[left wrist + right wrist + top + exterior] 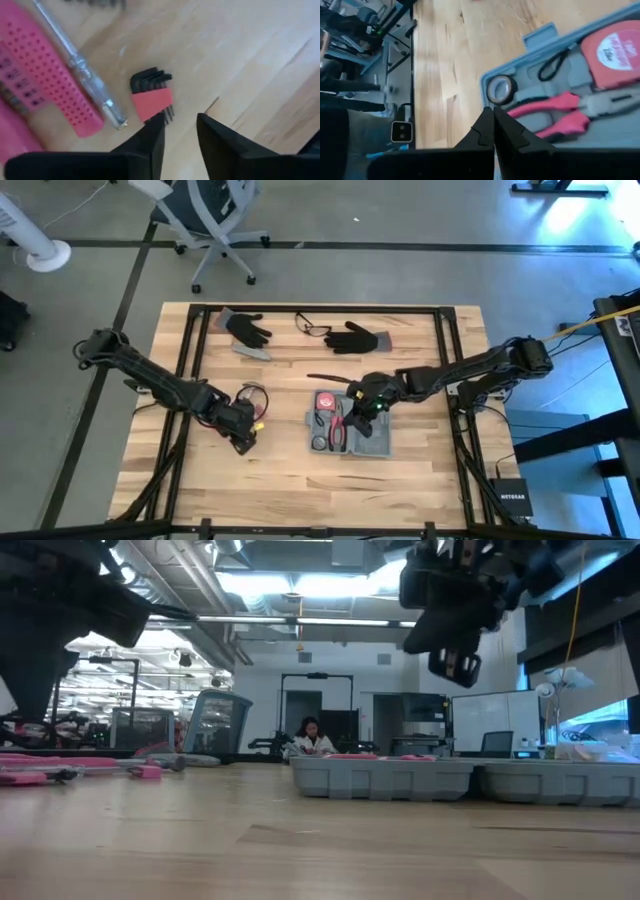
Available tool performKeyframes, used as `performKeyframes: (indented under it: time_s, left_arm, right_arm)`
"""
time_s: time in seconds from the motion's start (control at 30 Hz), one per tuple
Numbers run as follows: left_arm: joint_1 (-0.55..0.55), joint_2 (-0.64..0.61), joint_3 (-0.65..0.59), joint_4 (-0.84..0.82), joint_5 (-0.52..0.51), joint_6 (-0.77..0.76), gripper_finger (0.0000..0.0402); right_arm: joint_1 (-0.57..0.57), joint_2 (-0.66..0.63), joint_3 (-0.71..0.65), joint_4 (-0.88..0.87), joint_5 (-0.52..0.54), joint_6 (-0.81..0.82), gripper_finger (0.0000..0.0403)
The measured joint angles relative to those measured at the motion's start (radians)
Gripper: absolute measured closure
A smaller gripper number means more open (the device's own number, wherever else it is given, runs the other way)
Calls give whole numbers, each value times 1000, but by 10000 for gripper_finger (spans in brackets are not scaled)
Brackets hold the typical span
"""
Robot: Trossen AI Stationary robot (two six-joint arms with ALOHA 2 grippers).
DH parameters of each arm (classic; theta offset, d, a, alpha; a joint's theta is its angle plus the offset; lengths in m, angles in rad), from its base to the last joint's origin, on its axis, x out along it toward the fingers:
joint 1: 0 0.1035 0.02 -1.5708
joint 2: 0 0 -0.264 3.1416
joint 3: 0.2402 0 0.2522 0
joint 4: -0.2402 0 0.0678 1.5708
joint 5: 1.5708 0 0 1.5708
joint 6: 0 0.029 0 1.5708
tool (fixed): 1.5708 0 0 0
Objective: Prefit tool cases
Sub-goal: Put the orange Allen wrench set into the gray prefit tool case
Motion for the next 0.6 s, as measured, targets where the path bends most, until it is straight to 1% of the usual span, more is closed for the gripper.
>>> performKeyframes:
  time_s: [0.07, 0.13, 0.27, 0.33, 0.43, 0.5, 0.57, 0.6]
  left_arm:
    - [-9, 0, 0, -19, -20, -6, 282]
    - [-17, 4, 0, -64, -36, -27, 276]
    - [-42, -1, 0, -110, 7, -95, 273]
    - [-66, -1, 0, -99, 25, -121, 272]
    - [-89, 0, 0, -98, 12, -101, 274]
    - [-89, 1, -1, -105, 0, -90, 288]
    - [-89, 1, -13, -106, -17, -43, 323]
    - [-89, 1, -25, -103, -25, -13, 348]
  right_arm:
    - [0, 43, 6, 59, -18, 0, 403]
    - [0, 102, 40, 83, -29, -1, 403]
    - [1, 243, 170, 90, -69, -27, 403]
    - [9, 311, 243, 92, -97, -34, 403]
    - [9, 391, 353, 82, -124, -27, 403]
    - [16, 419, 414, 52, -106, 2, 403]
    - [24, 426, 455, 20, -34, 31, 403]
    - [30, 426, 470, 5, 16, 52, 403]
